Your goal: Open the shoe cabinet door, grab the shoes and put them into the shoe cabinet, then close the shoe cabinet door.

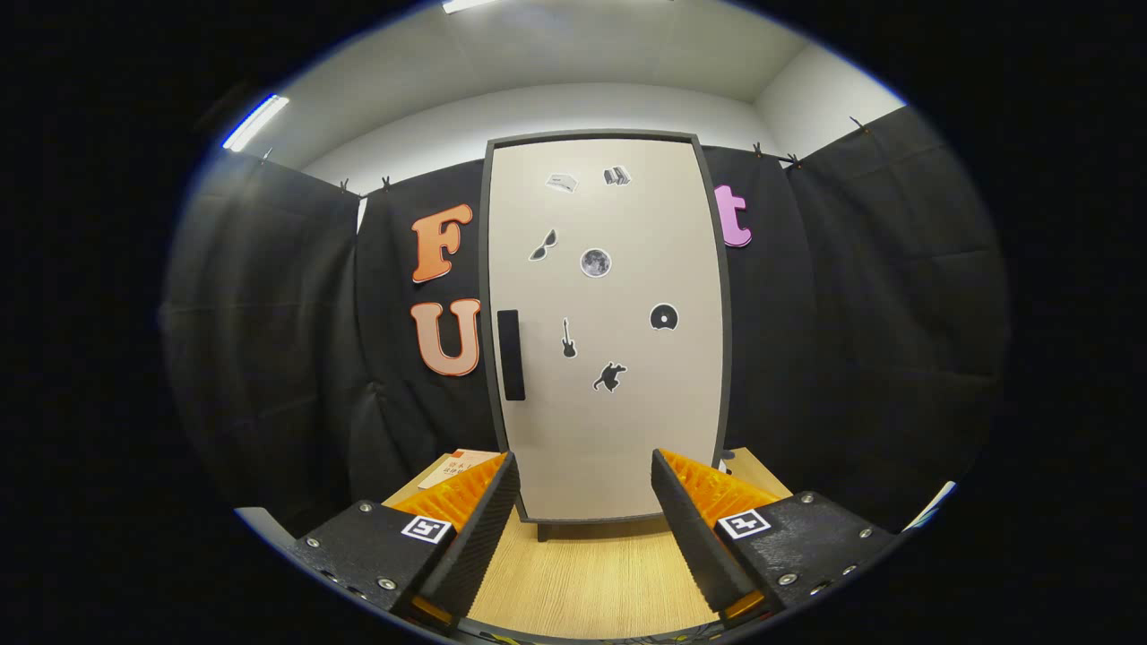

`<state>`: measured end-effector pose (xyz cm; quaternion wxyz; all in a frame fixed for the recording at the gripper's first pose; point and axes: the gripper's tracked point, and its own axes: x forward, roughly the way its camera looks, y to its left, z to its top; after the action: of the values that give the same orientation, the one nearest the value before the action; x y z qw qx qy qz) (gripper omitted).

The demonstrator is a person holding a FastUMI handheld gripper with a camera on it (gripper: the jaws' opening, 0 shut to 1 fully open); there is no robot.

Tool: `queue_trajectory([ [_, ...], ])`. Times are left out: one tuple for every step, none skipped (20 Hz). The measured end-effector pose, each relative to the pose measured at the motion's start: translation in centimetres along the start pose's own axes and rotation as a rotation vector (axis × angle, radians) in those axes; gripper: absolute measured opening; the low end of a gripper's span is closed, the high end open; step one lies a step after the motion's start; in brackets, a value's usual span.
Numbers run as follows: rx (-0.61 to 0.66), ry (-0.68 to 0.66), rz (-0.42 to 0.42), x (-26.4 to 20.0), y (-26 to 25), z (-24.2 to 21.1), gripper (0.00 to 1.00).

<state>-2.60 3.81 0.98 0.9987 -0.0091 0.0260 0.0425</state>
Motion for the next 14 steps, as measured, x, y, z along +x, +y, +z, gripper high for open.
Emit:
queue_trajectory([
  [0.0,-0.001,0.001,0.04,0.01,-0.02,0.93],
  [0.0,0.0,0.003,0.05,-0.01,0.02,0.93],
  [0.0,0.001,0.003,-0.07,-0.01,-0.01,0.93],
  [0.001,0.004,0.005,-0.02,0.01,-0.11,0.93],
  [0.003,0.004,0.007,0.01,0.0,-0.09,0.93],
  [0.003,0.002,0.007,-0.01,0.01,-0.03,0.93],
  [0.001,0.001,0.007,0.08,-0.01,0.06,0.93],
  [-0.001,-0.001,0.007,0.1,-0.04,0.09,0.93],
  [-0.002,-0.001,0.008,0.02,-0.08,0.11,0.93],
  [-0.003,0.0,0.008,-0.02,-0.01,0.08,0.93],
  [-0.002,0.0,0.008,0.0,-0.07,0.09,0.93],
  [0.0,0.0,0.009,-0.03,-0.1,0.09,0.93],
  [0.002,0.001,0.01,-0.12,-0.07,0.03,0.93],
  [0.003,0.003,0.011,-0.16,-0.1,-0.03,0.93],
])
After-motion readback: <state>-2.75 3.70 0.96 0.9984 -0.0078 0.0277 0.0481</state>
